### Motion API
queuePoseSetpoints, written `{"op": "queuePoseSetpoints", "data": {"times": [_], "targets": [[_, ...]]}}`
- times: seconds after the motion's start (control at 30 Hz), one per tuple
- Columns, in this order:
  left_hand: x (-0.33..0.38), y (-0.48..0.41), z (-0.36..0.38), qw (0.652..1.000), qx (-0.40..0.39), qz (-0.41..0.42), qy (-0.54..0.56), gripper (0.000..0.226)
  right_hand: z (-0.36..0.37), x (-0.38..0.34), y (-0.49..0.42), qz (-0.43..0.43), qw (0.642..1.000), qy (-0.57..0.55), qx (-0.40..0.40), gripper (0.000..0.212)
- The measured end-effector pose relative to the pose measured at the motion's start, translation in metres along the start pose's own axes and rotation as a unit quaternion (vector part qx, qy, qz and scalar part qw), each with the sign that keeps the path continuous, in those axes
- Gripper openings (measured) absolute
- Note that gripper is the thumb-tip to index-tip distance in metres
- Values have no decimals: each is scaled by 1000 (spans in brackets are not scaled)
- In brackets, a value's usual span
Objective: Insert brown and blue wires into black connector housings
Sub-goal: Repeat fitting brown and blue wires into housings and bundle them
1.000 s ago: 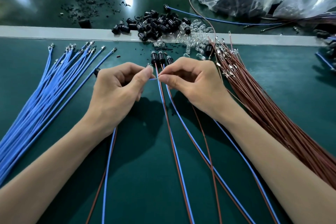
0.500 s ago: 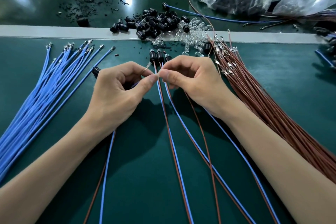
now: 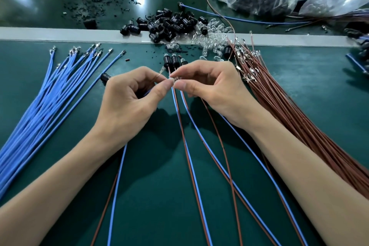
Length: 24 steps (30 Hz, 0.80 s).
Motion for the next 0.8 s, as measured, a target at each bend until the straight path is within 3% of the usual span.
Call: {"op": "queuePoseSetpoints", "data": {"times": [0.8], "targets": [[-5, -3, 2, 995, -55, -43, 75, 20, 2, 0, -1, -26, 1000, 4, 5, 15]]}}
Point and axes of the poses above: each hand's wrist, its own y-axis away from the middle knuckle, its own z-axis out of the palm, x = y × z, the point moved 5 cm from there along -y, towards the middle knuckle, and after that the axes turned 10 degrees about -y, right-handed, at the moved point
